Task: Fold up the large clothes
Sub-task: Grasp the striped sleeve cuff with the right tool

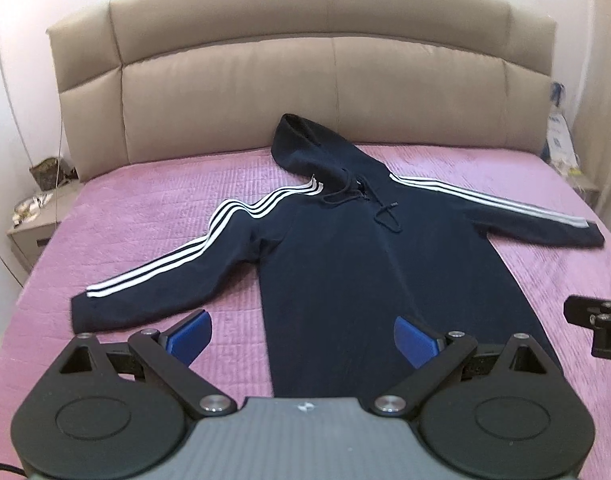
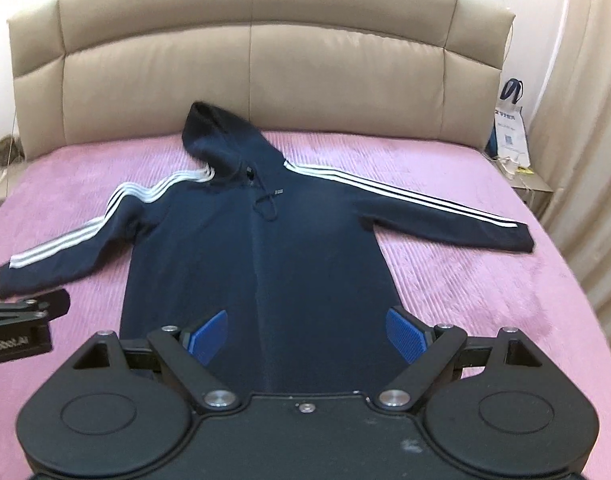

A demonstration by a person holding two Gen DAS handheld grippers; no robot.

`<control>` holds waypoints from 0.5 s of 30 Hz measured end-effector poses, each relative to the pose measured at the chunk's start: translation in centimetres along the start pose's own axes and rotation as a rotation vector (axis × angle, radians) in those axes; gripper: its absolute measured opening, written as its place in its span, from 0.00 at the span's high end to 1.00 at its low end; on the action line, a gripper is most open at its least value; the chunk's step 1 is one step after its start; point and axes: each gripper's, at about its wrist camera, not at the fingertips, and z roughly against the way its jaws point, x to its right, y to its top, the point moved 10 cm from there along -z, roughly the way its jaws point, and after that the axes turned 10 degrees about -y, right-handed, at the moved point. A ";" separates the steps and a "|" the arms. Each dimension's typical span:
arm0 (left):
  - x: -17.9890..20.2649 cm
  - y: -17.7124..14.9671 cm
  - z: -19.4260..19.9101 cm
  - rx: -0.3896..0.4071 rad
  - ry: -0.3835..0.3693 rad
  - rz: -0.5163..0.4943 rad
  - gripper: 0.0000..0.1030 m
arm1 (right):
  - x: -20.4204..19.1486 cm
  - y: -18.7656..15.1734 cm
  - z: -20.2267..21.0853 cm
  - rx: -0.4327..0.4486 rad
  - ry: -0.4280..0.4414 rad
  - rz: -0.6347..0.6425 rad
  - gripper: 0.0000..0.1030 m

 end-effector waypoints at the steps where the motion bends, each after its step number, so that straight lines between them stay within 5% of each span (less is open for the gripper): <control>1: 0.0 0.2 -1.3 0.009 0.005 0.027 0.04 | 0.6 -0.1 -1.7 -0.002 0.009 -0.024 0.01; 6: 0.4 1.8 -7.7 0.081 0.030 0.127 0.04 | 4.3 -0.1 -10.4 0.033 0.057 -0.100 0.01; 15: 3.1 4.4 -20.5 0.114 0.047 0.226 0.04 | 14.3 2.0 -26.4 0.087 -0.052 -0.129 0.01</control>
